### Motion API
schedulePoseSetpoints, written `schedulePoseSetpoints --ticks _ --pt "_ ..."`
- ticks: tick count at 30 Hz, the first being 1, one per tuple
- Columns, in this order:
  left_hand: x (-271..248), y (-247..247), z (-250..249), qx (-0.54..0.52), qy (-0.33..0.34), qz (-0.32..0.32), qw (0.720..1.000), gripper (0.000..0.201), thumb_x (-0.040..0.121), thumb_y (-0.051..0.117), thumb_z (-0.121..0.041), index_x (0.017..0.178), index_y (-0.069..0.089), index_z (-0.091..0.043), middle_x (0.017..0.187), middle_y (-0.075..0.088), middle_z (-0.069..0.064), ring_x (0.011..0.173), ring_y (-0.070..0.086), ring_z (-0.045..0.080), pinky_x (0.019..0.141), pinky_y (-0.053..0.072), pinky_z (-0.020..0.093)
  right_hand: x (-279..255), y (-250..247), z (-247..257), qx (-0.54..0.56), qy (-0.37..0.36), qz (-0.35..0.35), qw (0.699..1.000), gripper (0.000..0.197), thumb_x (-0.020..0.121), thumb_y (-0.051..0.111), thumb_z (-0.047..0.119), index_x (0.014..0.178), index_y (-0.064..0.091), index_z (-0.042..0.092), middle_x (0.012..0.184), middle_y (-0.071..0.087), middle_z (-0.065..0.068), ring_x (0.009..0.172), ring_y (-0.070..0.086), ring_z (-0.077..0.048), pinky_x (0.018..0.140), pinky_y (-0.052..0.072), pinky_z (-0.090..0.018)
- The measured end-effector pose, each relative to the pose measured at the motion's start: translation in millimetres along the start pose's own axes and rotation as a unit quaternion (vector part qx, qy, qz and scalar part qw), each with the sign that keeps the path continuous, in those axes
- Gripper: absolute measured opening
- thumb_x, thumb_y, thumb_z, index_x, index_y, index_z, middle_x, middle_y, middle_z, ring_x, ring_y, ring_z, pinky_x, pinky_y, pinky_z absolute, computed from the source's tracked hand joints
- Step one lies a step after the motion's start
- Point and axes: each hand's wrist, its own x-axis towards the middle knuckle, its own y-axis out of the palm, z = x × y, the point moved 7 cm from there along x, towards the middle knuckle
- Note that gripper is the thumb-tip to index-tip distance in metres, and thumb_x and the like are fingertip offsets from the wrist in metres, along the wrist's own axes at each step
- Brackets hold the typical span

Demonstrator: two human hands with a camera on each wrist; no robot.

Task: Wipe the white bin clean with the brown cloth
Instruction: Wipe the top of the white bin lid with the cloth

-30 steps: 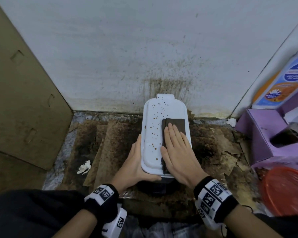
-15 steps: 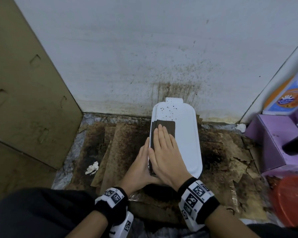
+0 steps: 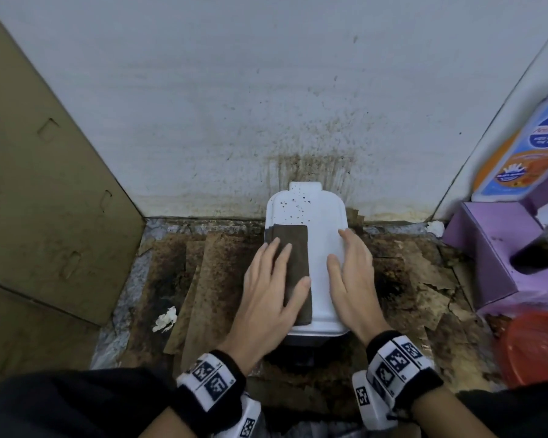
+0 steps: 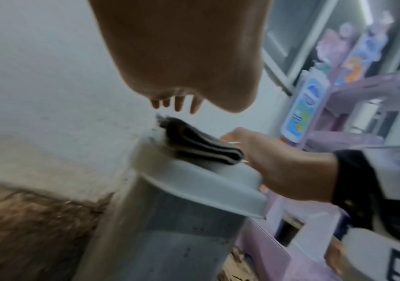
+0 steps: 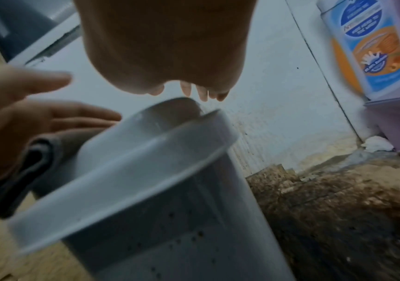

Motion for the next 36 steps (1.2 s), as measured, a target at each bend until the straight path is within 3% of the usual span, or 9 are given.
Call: schedulePoseSetpoints --ticks 2,5,12,18,25,31,36 --pt "7.3 22.3 -10.6 0.073 -0.013 0.043 0.996 0.072 0.108 0.019 -0.058 0.167 0.011 -0.018 0.175 -0.002 0.000 0.161 -0.010 0.015 0.130 -0.005 0.035 -4.2 10.6 -7.4 -0.010 -0.006 0.024 1.000 0.059 0.104 0.028 0.038 0.159 0.020 0.023 0.169 0.012 0.010 0.154 0.004 -0.001 0.126 0.008 -0.032" --pt "11.4 33.3 -11.0 0.144 -0.022 0.047 0.988 0.076 0.106 0.009 -0.054 0.167 0.007 -0.008 0.175 -0.004 0.013 0.162 -0.007 0.028 0.131 0.003 0.049 -3.5 14.4 -12.0 -0.010 -0.014 0.023 1.000 0.059 0.103 0.029 0.037 0.160 0.018 0.023 0.170 0.008 0.013 0.154 0.000 0.002 0.125 0.005 -0.028" --pt "11.4 33.1 -4.0 0.120 -0.029 0.048 0.991 0.079 0.103 0.010 -0.054 0.164 -0.008 -0.007 0.172 -0.019 0.010 0.159 -0.023 0.021 0.130 -0.009 0.039 -2.1 18.7 -15.0 -0.014 -0.016 0.024 0.999 0.056 0.103 0.028 0.040 0.157 0.026 0.024 0.170 0.009 0.013 0.153 0.010 0.000 0.121 0.005 -0.020" --pt "11.6 30.1 -0.8 0.074 -0.041 0.028 0.996 0.078 0.107 0.022 -0.051 0.165 -0.009 -0.009 0.173 -0.018 0.005 0.158 -0.023 0.013 0.125 -0.016 0.028 -3.7 19.3 -14.8 -0.021 -0.020 0.018 0.999 0.057 0.102 0.026 0.043 0.156 0.029 0.024 0.170 0.010 0.013 0.153 0.012 -0.001 0.120 0.007 -0.022" --pt "-0.3 30.3 4.1 0.023 -0.058 0.019 0.998 0.079 0.110 0.034 -0.047 0.165 -0.011 -0.013 0.173 -0.022 -0.003 0.156 -0.028 0.006 0.130 -0.006 0.033 -6.0 18.4 -13.1 -0.025 -0.023 0.012 0.999 0.056 0.103 0.027 0.042 0.156 0.030 0.024 0.170 0.009 0.013 0.150 0.010 0.004 0.122 0.011 -0.028" --pt "-18.8 28.0 1.9 -0.002 -0.065 0.012 0.998 0.084 0.108 0.040 -0.050 0.165 -0.010 -0.015 0.171 -0.026 -0.007 0.154 -0.029 0.002 0.127 -0.009 0.024 -10.0 18.0 -11.2 -0.026 -0.022 0.015 0.999 0.056 0.103 0.026 0.045 0.156 0.029 0.025 0.170 0.009 0.013 0.153 0.014 -0.007 0.123 0.012 -0.032" --pt "-3.1 23.5 10.6 -0.023 -0.066 0.018 0.997 0.094 0.103 0.054 -0.053 0.167 -0.004 -0.018 0.171 -0.018 -0.013 0.156 -0.021 0.001 0.116 -0.012 0.006 -6.0 16.9 -12.8 -0.022 -0.017 0.012 1.000 0.058 0.102 0.024 0.046 0.156 0.030 0.025 0.170 0.009 0.014 0.153 0.015 -0.007 0.121 0.010 -0.028"
